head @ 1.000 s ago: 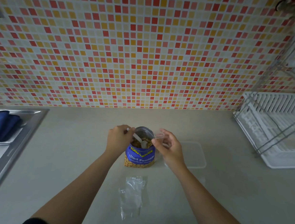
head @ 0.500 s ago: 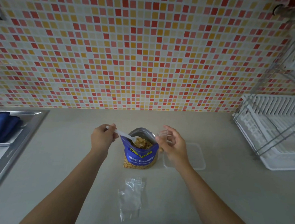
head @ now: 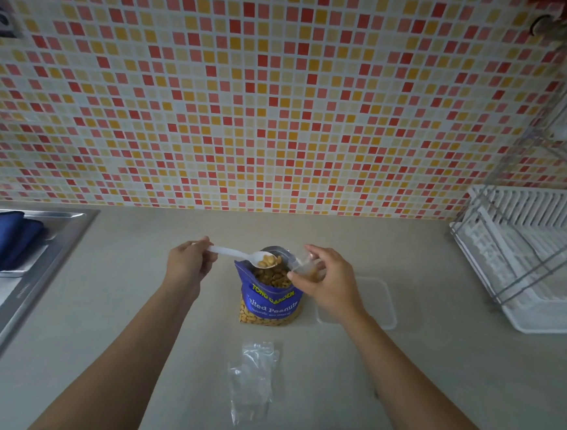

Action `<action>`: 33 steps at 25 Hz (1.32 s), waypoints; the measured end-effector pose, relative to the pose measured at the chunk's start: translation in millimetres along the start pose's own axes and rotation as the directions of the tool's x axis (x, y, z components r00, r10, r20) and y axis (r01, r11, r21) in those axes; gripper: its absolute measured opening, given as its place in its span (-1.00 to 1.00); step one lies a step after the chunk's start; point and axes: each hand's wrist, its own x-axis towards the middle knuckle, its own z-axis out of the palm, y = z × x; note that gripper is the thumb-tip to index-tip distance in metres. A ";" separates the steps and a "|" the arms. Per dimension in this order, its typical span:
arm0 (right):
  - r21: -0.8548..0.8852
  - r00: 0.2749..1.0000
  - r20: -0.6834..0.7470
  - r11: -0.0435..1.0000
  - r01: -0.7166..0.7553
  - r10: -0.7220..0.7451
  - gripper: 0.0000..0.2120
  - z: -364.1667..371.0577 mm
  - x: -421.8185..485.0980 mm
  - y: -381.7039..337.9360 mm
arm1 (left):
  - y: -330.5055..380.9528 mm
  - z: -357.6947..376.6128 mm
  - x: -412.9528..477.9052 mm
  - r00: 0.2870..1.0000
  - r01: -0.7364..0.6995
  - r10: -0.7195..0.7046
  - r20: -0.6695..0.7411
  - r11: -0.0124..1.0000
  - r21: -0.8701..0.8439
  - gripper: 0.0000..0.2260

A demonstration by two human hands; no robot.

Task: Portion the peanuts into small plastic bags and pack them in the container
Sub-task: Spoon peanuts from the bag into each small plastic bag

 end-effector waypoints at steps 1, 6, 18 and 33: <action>-0.066 1.000 0.013 0.997 0.027 -0.027 -0.43 1.3 0.8 -1.2 | 7.2 0.1 -1.7 1.000 -0.023 0.023 0.005 1.000 -0.007 -0.83; -0.042 0.998 -0.008 0.997 0.067 -0.067 -0.44 15.2 1.4 -15.9 | 38.3 10.9 -30.3 0.946 -0.323 0.313 0.087 0.936 0.140 -0.78; 0.334 0.992 -0.093 0.941 -0.053 0.089 -0.55 19.5 -6.9 -31.3 | 55.4 7.6 -82.4 0.675 -0.719 0.737 0.040 0.645 0.258 -0.78; 0.373 0.968 -0.124 0.914 -0.158 0.218 -0.62 -39.1 -33.0 7.3 | -70.0 63.8 -120.2 0.740 -0.546 0.205 0.640 0.740 0.394 -0.65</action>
